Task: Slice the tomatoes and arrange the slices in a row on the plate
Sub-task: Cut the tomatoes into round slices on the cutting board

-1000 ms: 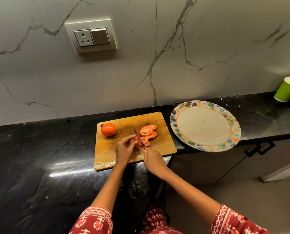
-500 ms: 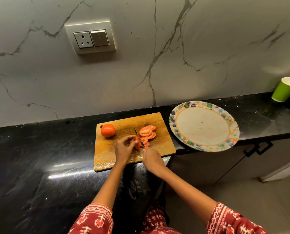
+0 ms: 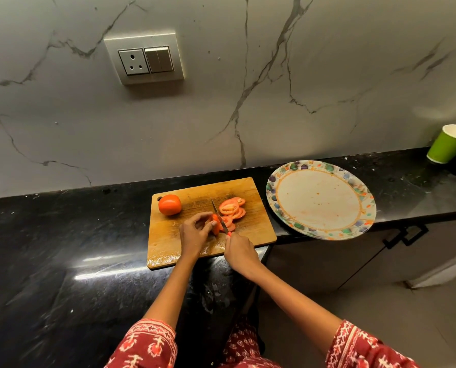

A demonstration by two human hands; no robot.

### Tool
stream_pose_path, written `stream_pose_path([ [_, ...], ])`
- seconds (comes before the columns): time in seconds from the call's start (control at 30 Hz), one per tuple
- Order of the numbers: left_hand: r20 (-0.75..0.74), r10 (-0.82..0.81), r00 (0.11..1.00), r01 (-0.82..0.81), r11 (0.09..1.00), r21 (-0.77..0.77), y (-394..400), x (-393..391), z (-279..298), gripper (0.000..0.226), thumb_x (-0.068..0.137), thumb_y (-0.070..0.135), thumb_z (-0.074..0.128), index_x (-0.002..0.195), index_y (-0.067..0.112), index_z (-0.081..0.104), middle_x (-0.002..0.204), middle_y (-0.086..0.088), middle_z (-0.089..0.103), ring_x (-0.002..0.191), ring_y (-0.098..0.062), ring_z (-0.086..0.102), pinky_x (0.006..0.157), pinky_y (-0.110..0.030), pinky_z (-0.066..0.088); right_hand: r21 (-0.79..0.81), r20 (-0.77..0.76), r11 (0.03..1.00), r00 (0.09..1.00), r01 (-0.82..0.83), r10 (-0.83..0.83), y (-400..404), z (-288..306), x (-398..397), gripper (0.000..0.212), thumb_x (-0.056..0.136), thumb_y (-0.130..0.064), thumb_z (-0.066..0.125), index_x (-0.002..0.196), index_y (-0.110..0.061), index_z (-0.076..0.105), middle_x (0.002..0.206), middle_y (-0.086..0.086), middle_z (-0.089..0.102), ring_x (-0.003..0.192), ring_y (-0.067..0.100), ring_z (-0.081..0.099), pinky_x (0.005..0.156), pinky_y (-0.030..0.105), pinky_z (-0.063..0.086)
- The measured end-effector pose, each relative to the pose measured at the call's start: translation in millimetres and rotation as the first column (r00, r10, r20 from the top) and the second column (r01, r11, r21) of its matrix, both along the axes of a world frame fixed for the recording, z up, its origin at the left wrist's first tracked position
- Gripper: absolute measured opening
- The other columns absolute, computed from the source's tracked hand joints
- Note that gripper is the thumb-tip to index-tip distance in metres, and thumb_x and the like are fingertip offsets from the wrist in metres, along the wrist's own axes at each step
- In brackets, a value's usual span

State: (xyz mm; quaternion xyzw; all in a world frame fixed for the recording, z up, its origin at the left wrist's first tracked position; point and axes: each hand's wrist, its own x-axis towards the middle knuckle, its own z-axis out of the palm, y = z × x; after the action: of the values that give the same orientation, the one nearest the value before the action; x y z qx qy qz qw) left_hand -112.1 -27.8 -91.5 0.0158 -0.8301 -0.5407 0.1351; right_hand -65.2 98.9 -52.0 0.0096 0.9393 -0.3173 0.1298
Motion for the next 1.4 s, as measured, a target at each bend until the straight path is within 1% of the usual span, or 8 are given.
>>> stream_pose_path([
  [0.33,0.033,0.003,0.999,-0.002,1.0,-0.018,0,-3,-1,0.027,0.074,0.004,0.073,0.101,0.006,0.069,0.099,-0.009,0.07,0.092,-0.017,0.065,0.082,-0.024,0.053,0.014,0.002,1.0,1.0,-0.005,0.005,0,2,-3,0.034,0.102,-0.022,0.028,0.112,0.001,0.051,0.116,0.022,0.058,0.109,0.038,0.053,0.082,0.037,0.042],
  [0.5,0.051,-0.009,0.999,0.011,0.999,-0.048,-1,-4,1,0.026,0.074,0.004,0.074,0.099,0.005,0.07,0.098,-0.01,0.07,0.092,-0.018,0.065,0.083,-0.027,0.051,0.023,0.028,1.0,1.0,-0.009,0.008,-3,3,-9,0.033,0.101,-0.019,0.03,0.126,-0.002,0.045,0.118,0.022,0.057,0.112,0.038,0.053,0.08,0.035,0.04],
  [0.6,0.042,-0.008,0.999,0.011,0.997,-0.072,-2,-4,1,0.025,0.072,0.005,0.075,0.097,0.007,0.071,0.097,-0.009,0.071,0.091,-0.017,0.066,0.083,-0.028,0.052,0.012,0.026,1.0,1.0,-0.012,0.012,-8,6,-17,0.033,0.102,-0.02,0.03,0.12,0.0,0.048,0.12,0.021,0.056,0.111,0.037,0.053,0.078,0.034,0.04],
  [0.7,0.043,-0.003,0.999,0.006,0.998,-0.068,0,-4,3,0.025,0.073,0.004,0.074,0.097,0.006,0.071,0.097,-0.009,0.071,0.09,-0.016,0.065,0.083,-0.026,0.052,0.004,0.012,1.0,1.0,-0.002,0.002,-9,8,-22,0.032,0.101,-0.02,0.031,0.119,0.0,0.049,0.121,0.02,0.055,0.112,0.035,0.053,0.078,0.034,0.04],
  [0.87,0.03,0.026,0.999,-0.025,0.998,-0.05,0,-1,5,0.024,0.074,0.001,0.072,0.097,0.003,0.07,0.095,-0.007,0.069,0.087,-0.012,0.063,0.075,-0.005,0.047,0.019,-0.006,0.999,0.999,-0.033,0.034,-6,-1,-8,0.034,0.102,-0.021,0.03,0.128,-0.001,0.04,0.117,0.022,0.056,0.11,0.039,0.053,0.08,0.038,0.042],
  [1.03,0.062,0.016,0.998,-0.016,1.0,-0.004,1,0,9,0.023,0.075,-0.004,0.07,0.098,-0.002,0.068,0.094,-0.006,0.067,0.08,0.0,0.06,0.069,-0.002,0.045,0.056,0.01,0.998,0.999,-0.031,0.03,-7,3,-10,0.034,0.101,-0.018,0.03,0.128,0.0,0.042,0.12,0.02,0.056,0.114,0.037,0.052,0.085,0.039,0.042],
  [1.2,0.02,0.007,1.0,-0.006,0.998,-0.06,3,0,7,0.023,0.073,-0.001,0.072,0.095,0.002,0.07,0.094,-0.009,0.07,0.084,-0.011,0.063,0.074,-0.002,0.045,0.034,0.009,0.999,1.0,-0.021,0.02,-11,5,-23,0.031,0.101,-0.019,0.032,0.119,-0.002,0.05,0.122,0.018,0.055,0.113,0.035,0.053,0.084,0.038,0.043],
  [1.4,0.023,0.018,1.0,-0.016,0.998,-0.058,-1,-2,7,0.023,0.073,0.0,0.072,0.096,0.002,0.07,0.095,-0.009,0.07,0.086,-0.01,0.062,0.073,-0.001,0.044,0.053,0.001,0.998,0.999,-0.038,0.038,-7,-8,-11,0.036,0.102,-0.02,0.029,0.131,-0.001,0.038,0.119,0.021,0.057,0.111,0.038,0.054,0.082,0.039,0.042],
])
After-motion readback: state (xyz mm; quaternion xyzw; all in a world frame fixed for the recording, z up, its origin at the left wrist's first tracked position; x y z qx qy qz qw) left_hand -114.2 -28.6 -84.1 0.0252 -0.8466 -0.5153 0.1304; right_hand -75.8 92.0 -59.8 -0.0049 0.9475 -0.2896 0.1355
